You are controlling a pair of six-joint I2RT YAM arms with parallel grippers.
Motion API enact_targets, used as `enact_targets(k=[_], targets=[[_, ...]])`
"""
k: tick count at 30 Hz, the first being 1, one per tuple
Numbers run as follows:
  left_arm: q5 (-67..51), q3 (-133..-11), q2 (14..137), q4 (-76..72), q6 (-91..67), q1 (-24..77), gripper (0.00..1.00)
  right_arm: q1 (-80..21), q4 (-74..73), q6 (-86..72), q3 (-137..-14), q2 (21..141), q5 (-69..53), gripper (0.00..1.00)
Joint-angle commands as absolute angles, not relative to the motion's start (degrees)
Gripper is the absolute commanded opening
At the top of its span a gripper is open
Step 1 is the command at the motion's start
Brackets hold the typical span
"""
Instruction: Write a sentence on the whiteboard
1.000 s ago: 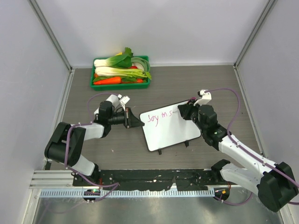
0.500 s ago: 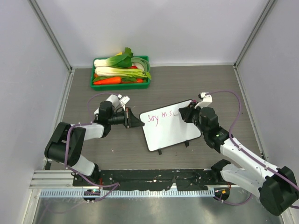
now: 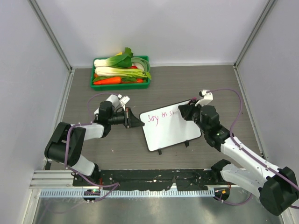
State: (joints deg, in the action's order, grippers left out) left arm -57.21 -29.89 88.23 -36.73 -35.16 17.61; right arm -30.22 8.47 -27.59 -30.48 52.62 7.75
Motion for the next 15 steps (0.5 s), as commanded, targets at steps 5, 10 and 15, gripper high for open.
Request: enact_targets(k=[5, 10, 15], targets=[[-57.57, -29.79, 89.65, -34.72, -31.38, 18.19, 0.0, -29.88, 12.39, -27.25, -36.82, 55.28, 10.11, 0.01], [-57.66, -29.71, 89.65, -34.72, -31.38, 18.28, 0.0, -29.71, 13.27, -27.42, -36.04, 57.3, 10.46, 0.01], [-57.57, -29.79, 89.82, -34.54, -31.46, 18.19, 0.0, -29.62, 13.53, -27.33, -34.11, 58.01, 10.55, 0.01]])
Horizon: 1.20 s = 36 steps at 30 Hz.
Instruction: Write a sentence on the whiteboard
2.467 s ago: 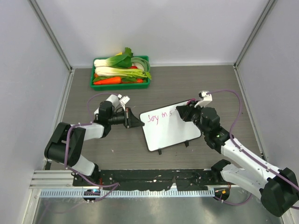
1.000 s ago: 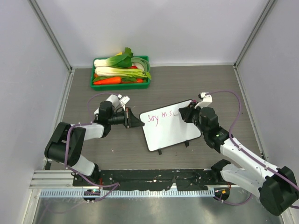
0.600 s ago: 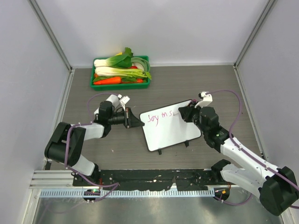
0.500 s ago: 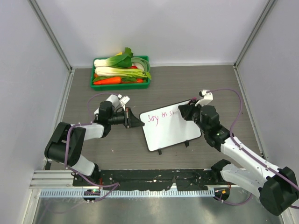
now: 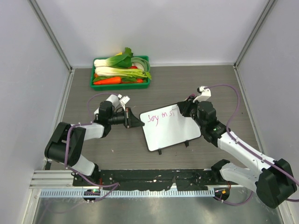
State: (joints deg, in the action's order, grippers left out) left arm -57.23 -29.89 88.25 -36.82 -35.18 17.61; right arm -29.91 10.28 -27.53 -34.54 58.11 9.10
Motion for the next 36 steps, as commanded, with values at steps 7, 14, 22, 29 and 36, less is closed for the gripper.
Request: enact_targets(k=[7, 14, 22, 29, 36], targets=[[-57.48, -29.88, 89.74, -34.63, -31.29, 18.19, 0.0, -29.62, 12.3, -26.9, -32.87, 57.48, 11.78, 0.01], [-57.39, -29.88, 89.83, -34.54, -31.29, 18.28, 0.0, -29.62, 12.39, -27.16, -34.01, 55.46, 9.49, 0.02], [-57.39, -29.79, 89.82, -34.54, -31.38, 18.19, 0.0, -29.53, 10.99, -26.98, -33.93, 53.35, 10.11, 0.02], [-57.48, -29.71, 89.74, -34.54, -31.38, 18.19, 0.0, -29.53, 11.6, -26.72, -32.52, 55.28, 10.9, 0.01], [-57.48, -29.79, 89.65, -34.54, -31.38, 18.19, 0.0, -29.53, 11.78, -26.45, -31.38, 56.34, 12.39, 0.01]])
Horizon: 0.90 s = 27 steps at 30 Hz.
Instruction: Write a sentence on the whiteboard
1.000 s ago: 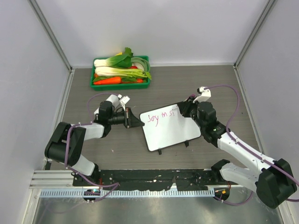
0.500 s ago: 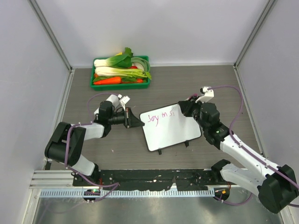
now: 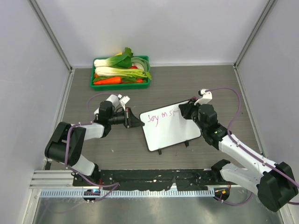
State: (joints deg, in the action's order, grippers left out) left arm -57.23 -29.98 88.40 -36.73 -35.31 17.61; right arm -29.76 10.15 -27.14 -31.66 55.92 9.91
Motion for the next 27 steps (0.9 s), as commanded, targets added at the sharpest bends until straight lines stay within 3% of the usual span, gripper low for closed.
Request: enact_targets(k=[1, 27], targets=[[-57.48, -29.79, 89.74, -34.54, -31.38, 18.19, 0.0, -29.44, 11.78, -26.37, -31.2, 56.42, 12.48, 0.01], [-57.66, -29.88, 90.0, -34.63, -31.38, 18.28, 0.0, -29.44, 9.93, -26.28, -29.0, 54.75, 10.98, 0.01]])
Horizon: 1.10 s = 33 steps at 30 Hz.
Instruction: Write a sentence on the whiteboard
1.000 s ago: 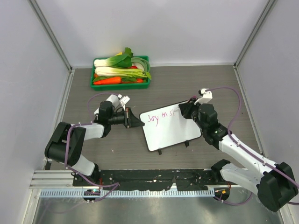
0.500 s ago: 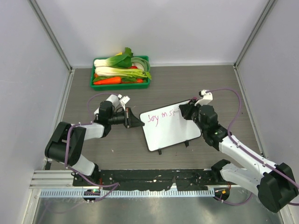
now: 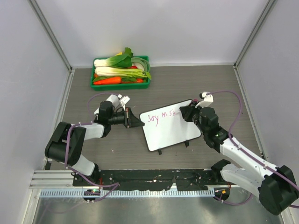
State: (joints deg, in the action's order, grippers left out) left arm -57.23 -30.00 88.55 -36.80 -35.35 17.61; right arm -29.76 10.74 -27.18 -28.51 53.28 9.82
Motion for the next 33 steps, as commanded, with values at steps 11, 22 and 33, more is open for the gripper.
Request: enact_targets(k=[11, 22, 33], targets=[[-57.74, -29.97, 90.18, -34.63, -31.46, 18.19, 0.0, -29.44, 11.42, -26.63, -31.99, 56.51, 11.86, 0.01], [-57.74, -29.97, 90.17, -34.72, -31.46, 18.19, 0.0, -29.27, 10.81, -26.81, -33.66, 58.01, 14.85, 0.02], [-57.74, -29.97, 90.17, -34.72, -31.38, 18.19, 0.0, -28.92, 8.88, -26.98, -32.52, 56.08, 15.65, 0.01]])
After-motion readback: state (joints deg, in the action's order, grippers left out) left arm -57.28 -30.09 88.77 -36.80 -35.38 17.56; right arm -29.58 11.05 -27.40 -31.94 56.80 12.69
